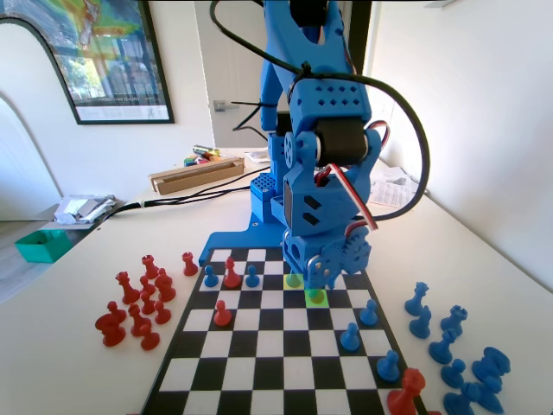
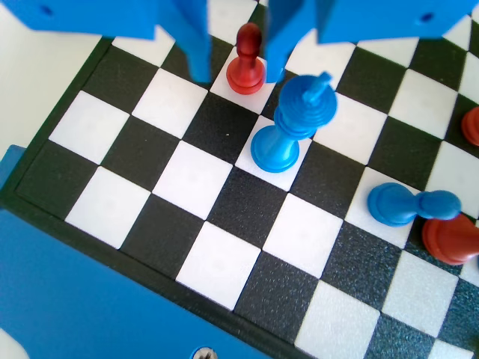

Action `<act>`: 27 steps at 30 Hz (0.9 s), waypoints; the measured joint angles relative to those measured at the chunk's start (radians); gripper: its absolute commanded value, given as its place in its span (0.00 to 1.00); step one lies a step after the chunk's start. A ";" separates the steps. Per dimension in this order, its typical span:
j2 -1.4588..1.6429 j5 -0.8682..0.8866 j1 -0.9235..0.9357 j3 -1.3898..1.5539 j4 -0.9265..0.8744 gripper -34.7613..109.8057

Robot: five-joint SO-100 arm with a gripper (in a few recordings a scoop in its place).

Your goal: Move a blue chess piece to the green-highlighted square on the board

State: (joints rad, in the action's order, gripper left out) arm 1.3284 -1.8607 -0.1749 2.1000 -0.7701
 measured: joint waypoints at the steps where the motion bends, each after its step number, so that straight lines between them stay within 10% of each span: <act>1: 0.000 0.000 0.000 0.000 0.000 0.25; 27: 0.187 0.140 0.259 -0.298 -0.376 0.25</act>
State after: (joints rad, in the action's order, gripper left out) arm 1.5156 -1.7211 0.0844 1.8024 -1.1459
